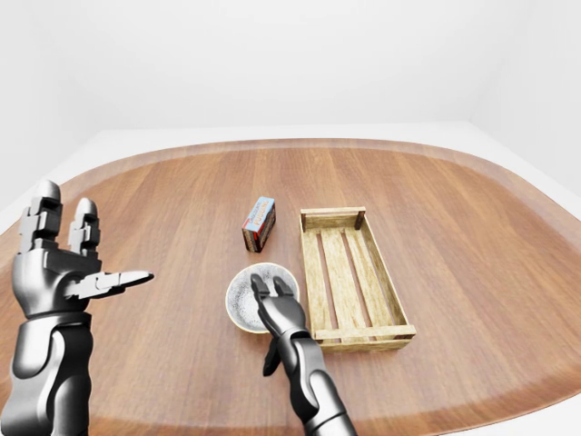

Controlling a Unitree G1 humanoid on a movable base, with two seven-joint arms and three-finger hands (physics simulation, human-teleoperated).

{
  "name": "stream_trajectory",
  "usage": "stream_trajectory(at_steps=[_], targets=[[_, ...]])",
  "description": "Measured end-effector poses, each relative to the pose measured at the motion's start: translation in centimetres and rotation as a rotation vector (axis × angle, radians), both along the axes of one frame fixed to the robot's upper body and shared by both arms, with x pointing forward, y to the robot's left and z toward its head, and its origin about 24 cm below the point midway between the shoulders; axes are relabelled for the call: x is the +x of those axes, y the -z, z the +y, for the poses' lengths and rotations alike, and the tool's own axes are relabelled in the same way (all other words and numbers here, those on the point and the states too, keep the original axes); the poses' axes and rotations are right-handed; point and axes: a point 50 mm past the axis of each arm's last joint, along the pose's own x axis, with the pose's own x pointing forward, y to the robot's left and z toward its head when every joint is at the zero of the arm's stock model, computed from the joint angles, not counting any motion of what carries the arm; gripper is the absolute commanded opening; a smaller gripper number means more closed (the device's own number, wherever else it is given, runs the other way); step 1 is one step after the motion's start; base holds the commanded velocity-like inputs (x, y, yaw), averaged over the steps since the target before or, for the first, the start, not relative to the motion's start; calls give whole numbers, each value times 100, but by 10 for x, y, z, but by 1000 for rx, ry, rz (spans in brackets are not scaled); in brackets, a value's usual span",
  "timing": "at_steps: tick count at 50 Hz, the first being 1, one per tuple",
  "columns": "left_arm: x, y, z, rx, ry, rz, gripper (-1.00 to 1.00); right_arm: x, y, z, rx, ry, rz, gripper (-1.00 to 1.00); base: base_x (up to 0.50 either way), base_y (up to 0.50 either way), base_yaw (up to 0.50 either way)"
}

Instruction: Pick up the bowl on the left and put it in the tray.

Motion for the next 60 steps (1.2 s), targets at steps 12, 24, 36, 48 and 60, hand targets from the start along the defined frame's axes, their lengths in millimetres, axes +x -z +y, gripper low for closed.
stream_trajectory(at_steps=[12, 24, 36, 48, 60], targets=[[1, 1, 1, -2, -1, 3, 100, 0, 4, 2, -11, -5, 15, 100, 0, 0, 0], [2, 1, 1, -4, -2, 4, 100, 3, 8, 3, -19, -5, 29, 100, 0, 0, 0], [2, 0, 1, -4, -1, 3, 100, 7, 16, 0, -24, 18, 53, 100, 0, 0, 0], [1, 1, 1, -4, -1, 3, 100, 9, 23, -1, -26, 33, 73, 100, 0, 0, 0], [1, 0, 1, -4, -1, -1, 100, 10, 26, 2, -33, 27, 83, 100, 0, 0, 0]])
